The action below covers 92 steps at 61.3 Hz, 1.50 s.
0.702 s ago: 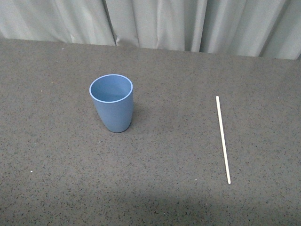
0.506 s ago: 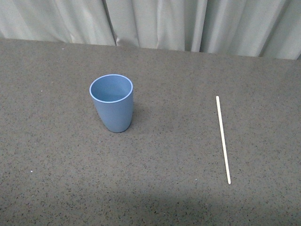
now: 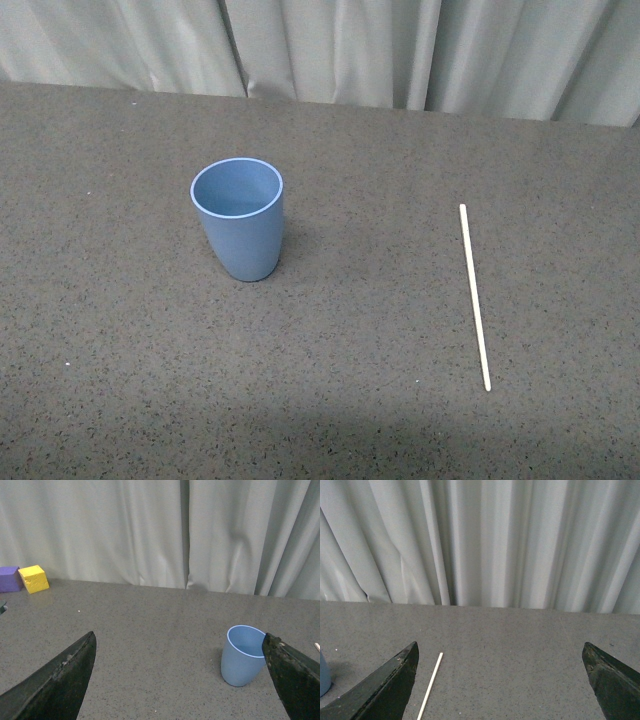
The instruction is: Transfer chopsticks to blue cup
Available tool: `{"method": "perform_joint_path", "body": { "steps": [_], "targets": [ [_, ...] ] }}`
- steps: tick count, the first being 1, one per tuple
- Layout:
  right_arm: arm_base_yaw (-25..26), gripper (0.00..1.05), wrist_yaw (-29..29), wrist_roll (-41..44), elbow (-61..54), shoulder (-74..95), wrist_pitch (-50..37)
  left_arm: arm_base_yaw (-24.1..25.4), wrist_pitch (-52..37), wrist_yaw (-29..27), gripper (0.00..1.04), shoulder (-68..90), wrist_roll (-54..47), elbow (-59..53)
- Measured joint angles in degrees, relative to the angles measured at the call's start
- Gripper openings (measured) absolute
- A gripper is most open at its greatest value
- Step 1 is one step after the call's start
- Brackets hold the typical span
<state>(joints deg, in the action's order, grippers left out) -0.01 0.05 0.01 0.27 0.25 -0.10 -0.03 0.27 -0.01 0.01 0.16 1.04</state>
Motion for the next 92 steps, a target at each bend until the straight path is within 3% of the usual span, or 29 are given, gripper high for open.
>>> {"method": "perform_joint_path", "body": {
  "steps": [5,11,14,23,32,46,54,62,87,92],
  "targets": [
    [0.0,0.95,0.0,0.0,0.0,0.0,0.0,0.0,0.0,0.0,0.98,0.0,0.0,0.0],
    [-6.5,0.95,-17.1,9.0,2.2,7.4,1.9,0.0,0.0,-0.2,0.98,0.0,0.0,0.0],
    [-8.9,0.95,-20.2,11.6,3.6,15.0,-1.1,0.0,0.0,0.0,0.98,0.0,0.0,0.0],
    [-10.1,0.95,-11.5,7.2,15.2,45.9,-5.5,0.0,0.0,0.0,0.98,0.0,0.0,0.0],
    [-10.1,0.95,-5.2,0.8,28.9,69.5,-1.5,0.0,0.0,0.0,0.98,0.0,0.0,0.0],
    [-10.9,0.95,-4.8,-5.7,48.7,94.6,11.0,0.0,0.0,0.0,0.98,0.0,0.0,0.0],
    [-11.3,0.95,-4.4,-8.5,57.8,105.3,16.7,0.0,0.0,0.0,0.98,0.0,0.0,0.0],
    [-12.3,0.95,-1.6,-10.6,63.9,112.7,18.9,0.0,0.0,0.0,0.98,0.0,0.0,0.0],
    [-15.8,0.95,-1.0,-16.1,78.5,127.1,24.8,0.0,0.0,0.0,0.98,0.0,0.0,0.0],
    [-16.3,0.84,-0.5,-16.9,80.1,129.3,25.8,0.0,0.0,0.0,0.98,0.0,0.0,0.0]
  ]
}}
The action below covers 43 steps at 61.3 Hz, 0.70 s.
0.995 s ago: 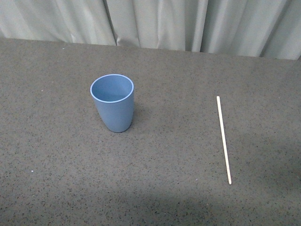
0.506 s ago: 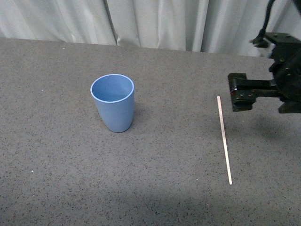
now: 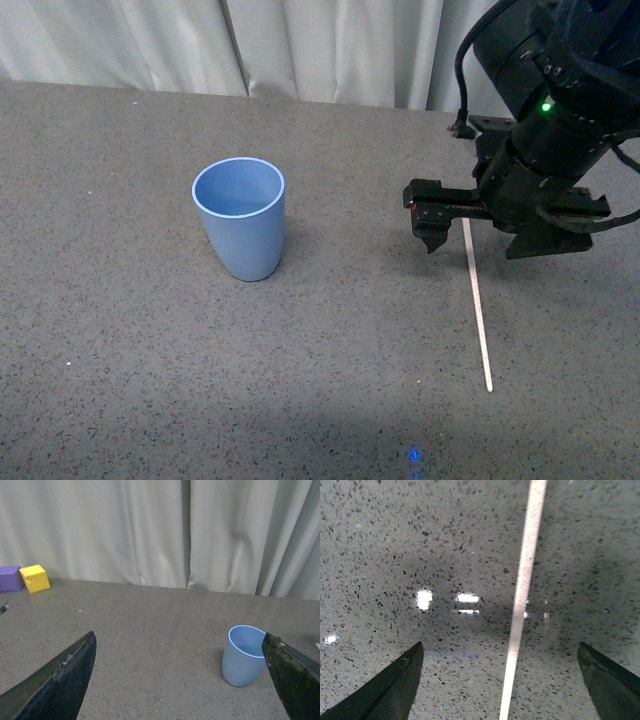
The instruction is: Transfer chopsticks to blue cup
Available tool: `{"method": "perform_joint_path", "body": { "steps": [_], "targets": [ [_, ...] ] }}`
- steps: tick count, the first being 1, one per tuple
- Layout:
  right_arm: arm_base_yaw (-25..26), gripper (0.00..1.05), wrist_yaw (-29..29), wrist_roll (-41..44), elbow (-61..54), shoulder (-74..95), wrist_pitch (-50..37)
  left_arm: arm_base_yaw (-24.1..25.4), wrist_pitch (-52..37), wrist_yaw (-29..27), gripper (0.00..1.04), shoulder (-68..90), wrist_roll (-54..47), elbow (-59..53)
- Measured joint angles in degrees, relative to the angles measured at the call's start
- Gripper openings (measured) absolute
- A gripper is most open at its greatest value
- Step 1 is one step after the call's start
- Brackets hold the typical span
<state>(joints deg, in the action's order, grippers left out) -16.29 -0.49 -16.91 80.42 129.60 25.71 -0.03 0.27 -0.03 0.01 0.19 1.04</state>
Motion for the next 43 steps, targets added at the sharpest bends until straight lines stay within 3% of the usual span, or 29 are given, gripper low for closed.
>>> {"method": "perform_joint_path", "body": {
  "steps": [11,15,33,43],
  "targets": [
    [-0.5,0.59,0.1,-1.4,2.8,3.4,1.4,0.0,0.0,0.0,0.98,0.0,0.0,0.0],
    [-0.7,0.43,-0.7,-2.3,4.3,4.5,2.9,0.0,0.0,0.0,0.98,0.0,0.0,0.0],
    [-0.6,0.02,-1.1,-4.8,5.0,5.0,2.6,0.0,0.0,0.0,0.98,0.0,0.0,0.0],
    [-0.1,0.01,-0.4,-6.1,3.1,4.1,-0.1,0.0,0.0,0.0,0.98,0.0,0.0,0.0]
  ]
}}
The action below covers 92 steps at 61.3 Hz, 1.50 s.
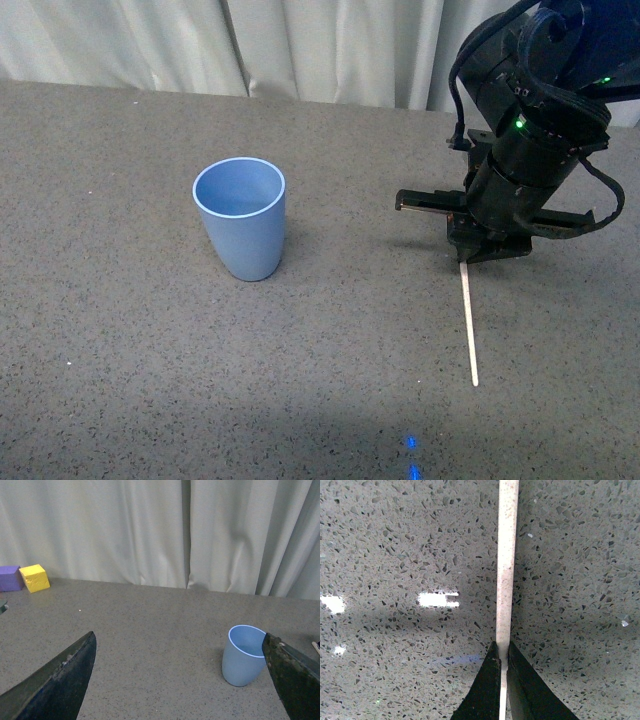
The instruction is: Transfer chopsticks to blue cup
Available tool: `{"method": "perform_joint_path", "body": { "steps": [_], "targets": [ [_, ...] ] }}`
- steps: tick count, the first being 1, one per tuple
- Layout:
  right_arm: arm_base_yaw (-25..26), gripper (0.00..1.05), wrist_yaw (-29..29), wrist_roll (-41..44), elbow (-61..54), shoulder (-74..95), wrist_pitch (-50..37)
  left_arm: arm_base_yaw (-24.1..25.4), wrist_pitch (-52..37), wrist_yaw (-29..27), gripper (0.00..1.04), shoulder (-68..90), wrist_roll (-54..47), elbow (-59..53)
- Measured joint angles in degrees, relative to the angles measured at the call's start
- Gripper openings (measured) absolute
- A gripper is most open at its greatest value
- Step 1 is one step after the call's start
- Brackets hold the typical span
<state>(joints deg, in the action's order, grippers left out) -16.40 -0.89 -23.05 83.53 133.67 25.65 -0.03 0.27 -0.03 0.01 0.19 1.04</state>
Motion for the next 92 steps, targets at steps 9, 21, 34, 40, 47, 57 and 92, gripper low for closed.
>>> {"method": "perform_joint_path", "body": {
  "steps": [9,21,34,40,47,57,92],
  "targets": [
    [-0.1,0.01,0.4,1.3,-9.7,-6.3,-14.2,0.0,0.0,0.0,0.98,0.0,0.0,0.0],
    [-3.4,0.01,-1.0,2.3,-19.8,-20.3,-39.7,0.0,0.0,0.0,0.98,0.0,0.0,0.0],
    [-13.7,0.01,4.1,9.2,-21.2,-24.9,-68.7,0.0,0.0,0.0,0.98,0.0,0.0,0.0],
    [-16.2,0.01,5.4,11.8,-20.8,-21.2,-72.7,0.0,0.0,0.0,0.98,0.0,0.0,0.0],
    [-17.6,0.01,5.9,13.8,-19.1,-16.8,-75.2,0.0,0.0,0.0,0.98,0.0,0.0,0.0],
    [-18.9,0.01,6.1,14.0,-17.2,-12.4,-75.6,0.0,0.0,0.0,0.98,0.0,0.0,0.0],
    [-20.0,0.01,4.5,13.7,-17.4,-7.6,-74.6,0.0,0.0,0.0,0.98,0.0,0.0,0.0]
  ]
}}
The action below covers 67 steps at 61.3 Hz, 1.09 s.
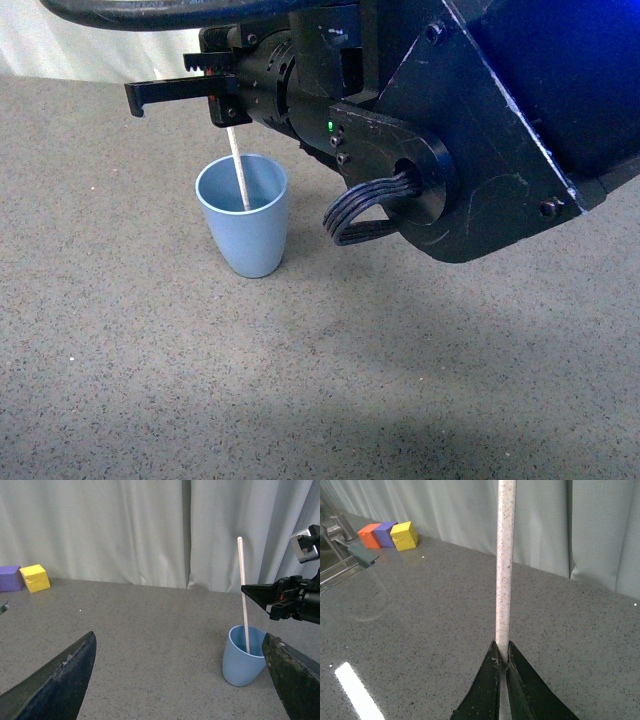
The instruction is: Transfer chopsticks to blue cup
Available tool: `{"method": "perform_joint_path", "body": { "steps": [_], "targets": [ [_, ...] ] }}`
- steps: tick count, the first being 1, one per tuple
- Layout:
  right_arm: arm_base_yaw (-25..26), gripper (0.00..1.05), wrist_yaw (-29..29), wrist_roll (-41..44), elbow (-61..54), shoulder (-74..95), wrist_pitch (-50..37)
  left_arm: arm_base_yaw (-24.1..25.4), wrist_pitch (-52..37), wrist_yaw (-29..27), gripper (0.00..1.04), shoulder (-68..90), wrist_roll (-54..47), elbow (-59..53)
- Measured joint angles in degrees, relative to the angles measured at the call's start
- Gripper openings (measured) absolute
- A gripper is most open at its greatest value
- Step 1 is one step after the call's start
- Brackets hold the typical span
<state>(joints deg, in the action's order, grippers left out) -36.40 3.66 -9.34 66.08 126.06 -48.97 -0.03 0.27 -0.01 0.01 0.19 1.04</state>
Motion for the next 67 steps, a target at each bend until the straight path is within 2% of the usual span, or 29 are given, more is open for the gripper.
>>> {"method": "perform_joint_path", "body": {
  "steps": [6,11,16,25,26,27,31,35,45,51,67],
  "targets": [
    [0.0,0.15,-0.3,-1.0,-1.4,-0.4,-0.1,0.0,0.0,0.0,0.98,0.0,0.0,0.0],
    [0.1,0.35,-1.9,-1.6,-4.6,-2.3,-1.2,0.0,0.0,0.0,0.98,0.0,0.0,0.0],
    [0.1,0.47,-2.9,-1.4,-6.9,-4.9,-1.4,0.0,0.0,0.0,0.98,0.0,0.0,0.0],
    [1.0,0.72,-5.9,-1.4,-12.0,-10.9,-1.6,0.0,0.0,0.0,0.98,0.0,0.0,0.0],
    [1.0,0.73,-8.6,-1.2,-12.5,-11.1,-2.7,0.0,0.0,0.0,0.98,0.0,0.0,0.0],
    [0.9,0.72,-10.6,-0.4,-12.9,-11.3,-3.9,0.0,0.0,0.0,0.98,0.0,0.0,0.0],
    [1.4,0.60,-25.8,3.9,-17.8,-13.2,-12.5,0.0,0.0,0.1,0.98,0.0,0.0,0.0],
    [3.5,0.47,-33.5,6.4,-24.6,-17.9,-15.8,0.0,0.0,-0.1,0.98,0.0,0.0,0.0],
    [9.9,0.21,-30.0,8.5,-37.2,-30.6,-18.4,0.0,0.0,0.0,0.98,0.0,0.0,0.0],
    [14.0,0.00,-25.8,9.2,-45.1,-37.0,-18.6,0.0,0.0,0.0,0.98,0.0,0.0,0.0],
    [21.0,0.01,-18.3,9.2,-55.5,-50.5,-15.0,0.0,0.0,0.0,0.98,0.0,0.0,0.0]
  ]
}}
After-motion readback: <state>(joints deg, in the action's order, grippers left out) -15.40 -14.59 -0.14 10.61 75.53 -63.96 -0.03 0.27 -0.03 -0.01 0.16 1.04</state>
